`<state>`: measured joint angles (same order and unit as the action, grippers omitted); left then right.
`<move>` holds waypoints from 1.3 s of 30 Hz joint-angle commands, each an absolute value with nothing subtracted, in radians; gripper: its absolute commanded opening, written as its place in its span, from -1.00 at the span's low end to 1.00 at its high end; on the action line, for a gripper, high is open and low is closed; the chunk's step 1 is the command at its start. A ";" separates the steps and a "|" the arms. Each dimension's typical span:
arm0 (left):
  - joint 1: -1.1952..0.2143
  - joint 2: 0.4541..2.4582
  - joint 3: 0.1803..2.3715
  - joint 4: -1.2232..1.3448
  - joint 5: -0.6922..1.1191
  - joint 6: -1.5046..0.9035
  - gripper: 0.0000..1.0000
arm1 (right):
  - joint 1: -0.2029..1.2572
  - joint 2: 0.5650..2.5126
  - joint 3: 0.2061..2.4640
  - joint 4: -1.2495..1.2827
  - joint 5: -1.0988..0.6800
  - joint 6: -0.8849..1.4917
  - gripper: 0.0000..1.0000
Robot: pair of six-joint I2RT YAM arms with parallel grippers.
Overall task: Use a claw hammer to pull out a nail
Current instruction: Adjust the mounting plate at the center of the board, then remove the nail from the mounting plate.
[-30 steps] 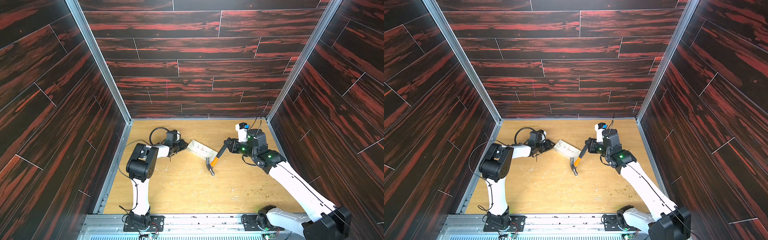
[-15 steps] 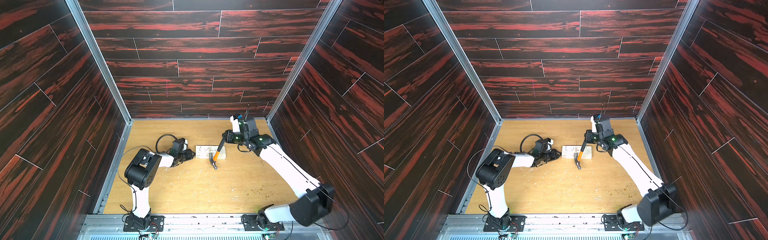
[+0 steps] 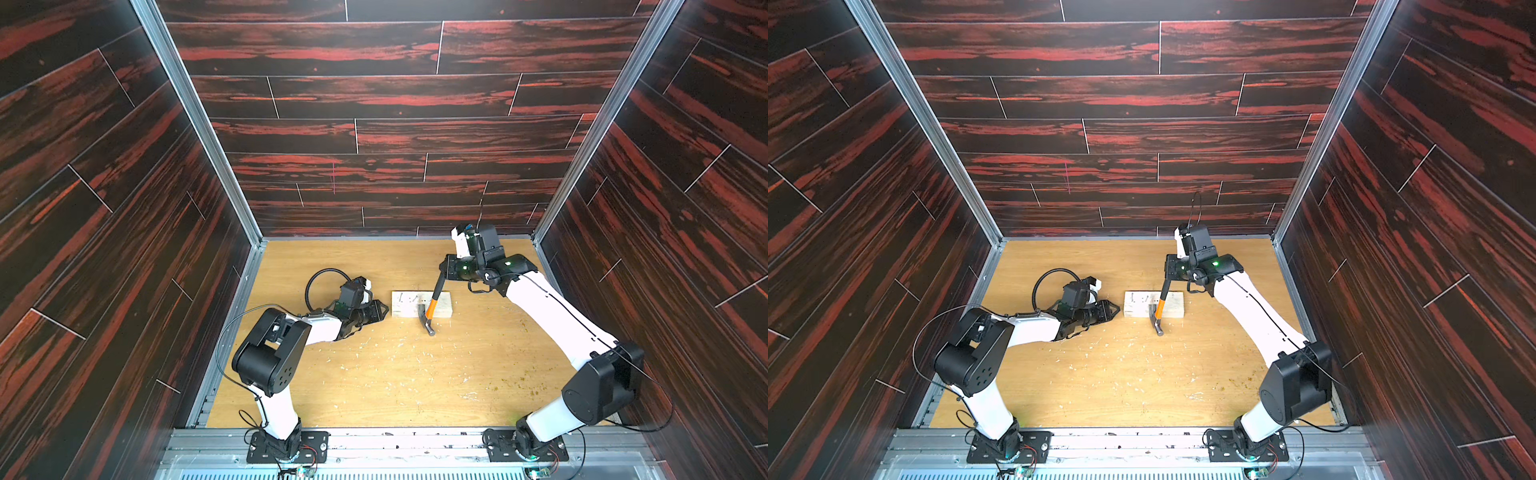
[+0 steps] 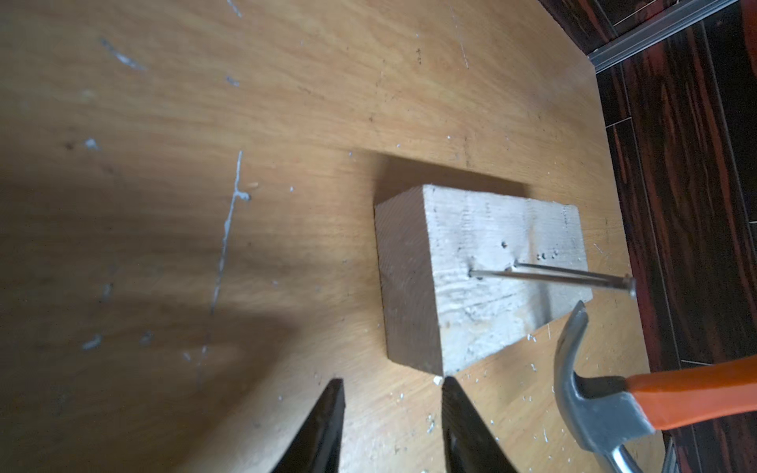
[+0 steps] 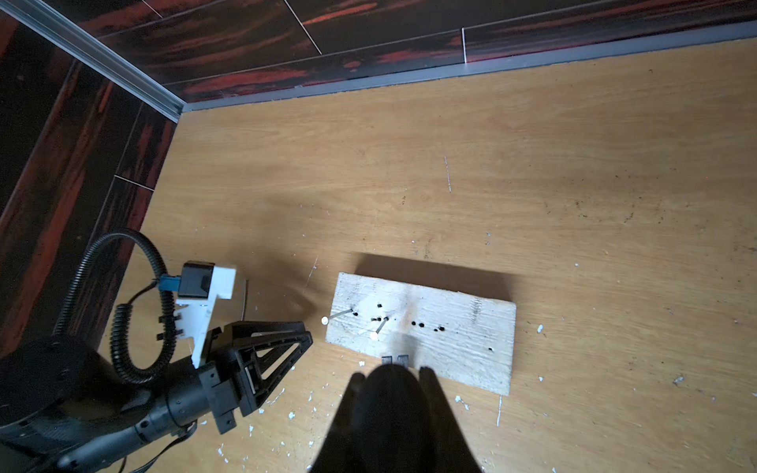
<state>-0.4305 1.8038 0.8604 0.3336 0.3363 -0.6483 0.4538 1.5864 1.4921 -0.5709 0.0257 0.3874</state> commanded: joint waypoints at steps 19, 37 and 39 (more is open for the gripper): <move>-0.437 1.850 0.950 0.314 0.370 -0.630 -0.16 | 0.458 1.753 1.767 -0.599 -0.011 0.386 -1.00; -0.469 1.927 1.026 0.288 0.382 -0.633 -0.16 | 0.476 1.768 1.894 -0.654 -0.016 0.372 -1.00; -0.472 1.939 1.035 0.281 0.376 -0.639 -0.16 | 0.487 1.763 1.907 -0.663 -0.017 0.367 -1.00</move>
<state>-0.4664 1.9194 1.0012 0.2993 0.3737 -0.6403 0.4675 1.7824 1.8420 -0.7128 0.0166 0.3553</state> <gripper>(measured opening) 0.418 0.205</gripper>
